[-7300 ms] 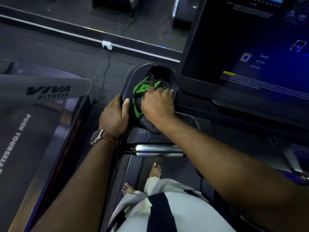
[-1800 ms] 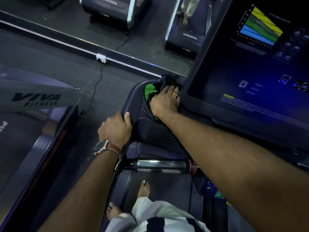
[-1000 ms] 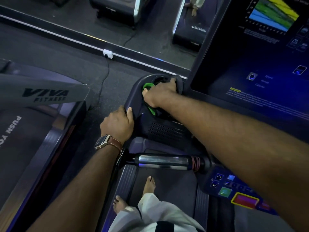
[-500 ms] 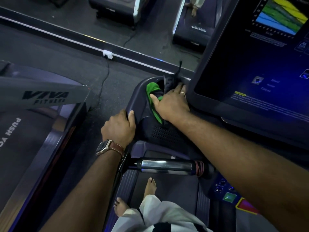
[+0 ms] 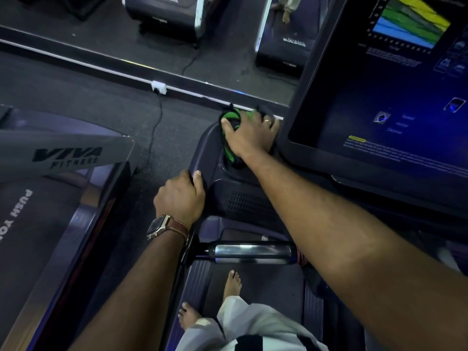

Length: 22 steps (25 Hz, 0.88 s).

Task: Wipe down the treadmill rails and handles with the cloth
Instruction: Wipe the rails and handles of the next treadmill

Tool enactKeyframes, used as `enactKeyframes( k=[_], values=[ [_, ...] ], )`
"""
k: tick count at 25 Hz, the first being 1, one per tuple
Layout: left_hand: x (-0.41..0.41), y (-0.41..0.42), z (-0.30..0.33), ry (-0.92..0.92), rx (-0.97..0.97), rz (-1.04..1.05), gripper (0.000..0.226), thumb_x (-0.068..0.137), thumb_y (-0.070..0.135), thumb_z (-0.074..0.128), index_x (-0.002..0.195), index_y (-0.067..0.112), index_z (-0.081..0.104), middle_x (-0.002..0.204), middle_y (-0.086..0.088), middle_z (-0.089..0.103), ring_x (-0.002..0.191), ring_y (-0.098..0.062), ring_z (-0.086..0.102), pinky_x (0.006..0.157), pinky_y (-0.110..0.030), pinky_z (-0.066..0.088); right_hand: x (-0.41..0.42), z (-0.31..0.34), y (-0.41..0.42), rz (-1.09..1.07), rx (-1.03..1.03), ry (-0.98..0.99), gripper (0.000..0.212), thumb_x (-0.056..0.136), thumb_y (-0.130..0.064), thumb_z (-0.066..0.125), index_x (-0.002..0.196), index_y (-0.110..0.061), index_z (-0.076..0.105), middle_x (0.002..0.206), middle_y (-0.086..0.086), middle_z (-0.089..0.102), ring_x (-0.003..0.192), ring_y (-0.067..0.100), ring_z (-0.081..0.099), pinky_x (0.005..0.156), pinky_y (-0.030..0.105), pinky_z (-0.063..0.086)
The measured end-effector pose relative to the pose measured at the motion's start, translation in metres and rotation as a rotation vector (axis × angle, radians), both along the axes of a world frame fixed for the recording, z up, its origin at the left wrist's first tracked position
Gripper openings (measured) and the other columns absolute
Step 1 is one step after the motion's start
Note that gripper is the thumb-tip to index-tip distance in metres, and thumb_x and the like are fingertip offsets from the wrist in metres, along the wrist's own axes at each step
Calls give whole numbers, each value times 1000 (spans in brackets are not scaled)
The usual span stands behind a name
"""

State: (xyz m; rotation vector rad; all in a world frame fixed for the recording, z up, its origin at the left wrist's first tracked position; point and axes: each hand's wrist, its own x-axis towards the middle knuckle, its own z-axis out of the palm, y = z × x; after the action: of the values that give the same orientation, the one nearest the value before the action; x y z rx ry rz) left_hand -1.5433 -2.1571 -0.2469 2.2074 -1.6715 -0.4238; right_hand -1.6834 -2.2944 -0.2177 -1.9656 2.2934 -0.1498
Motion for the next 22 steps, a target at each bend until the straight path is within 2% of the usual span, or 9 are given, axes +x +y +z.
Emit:
enactKeyframes(
  k=[5,7,9,11,13,15,17,20,22],
  values=[
    [4,-1,0,69,25,43,45,99,47,30,96,13,60,99,-19,67,89,-44,60,69,-39,38,-15,-13,5,433,2,-146,48,90,-60,54,134,-41,56,149,-13,47,144,18,29,121,43,9],
    [5,-1,-1,123,36,66,48,100,46,28,101,13,63,104,-20,67,95,-44,59,74,-40,40,-6,-11,-4,280,20,-234,46,91,-55,54,133,-37,58,147,-11,50,143,18,31,122,43,9],
    [9,-3,-4,236,31,166,55,101,45,27,107,8,66,111,-23,66,104,-44,57,84,-42,42,18,1,-9,164,19,-160,42,90,-53,53,125,-33,64,136,-6,59,134,20,43,119,42,19],
    [19,-6,-12,423,30,336,64,100,49,25,110,3,68,115,-24,65,111,-42,55,96,-43,40,25,-2,2,437,-3,-70,39,87,-51,58,119,-30,70,127,-4,66,125,21,53,110,36,33],
    [25,-4,-16,630,46,463,76,93,60,21,105,4,70,109,-19,69,110,-38,58,101,-45,41,10,4,10,666,140,-131,41,86,-48,66,122,-29,69,135,-4,63,129,20,52,109,29,35],
    [25,0,-12,817,31,545,80,84,71,20,93,10,71,92,-9,74,100,-31,65,98,-46,46,10,18,4,565,174,-186,44,88,-49,64,128,-29,66,141,-3,58,133,20,49,110,28,33],
    [26,0,-14,949,6,585,80,79,77,21,89,14,69,83,-7,75,92,-29,68,93,-46,50,33,25,18,506,129,-4,41,89,-49,55,121,-27,68,131,2,64,125,25,55,101,33,40],
    [34,2,-20,1160,24,639,94,76,85,26,107,6,67,106,-18,70,103,-34,65,95,-46,50,62,15,71,872,194,130,35,83,-46,54,103,-25,73,103,5,73,100,27,66,77,30,45],
    [35,5,-17,1321,-19,691,80,85,78,31,97,6,66,102,-15,69,93,-29,67,80,-38,53,63,16,74,841,169,131,39,84,-52,51,101,-25,73,105,2,73,106,24,64,95,36,42]
  ],
)
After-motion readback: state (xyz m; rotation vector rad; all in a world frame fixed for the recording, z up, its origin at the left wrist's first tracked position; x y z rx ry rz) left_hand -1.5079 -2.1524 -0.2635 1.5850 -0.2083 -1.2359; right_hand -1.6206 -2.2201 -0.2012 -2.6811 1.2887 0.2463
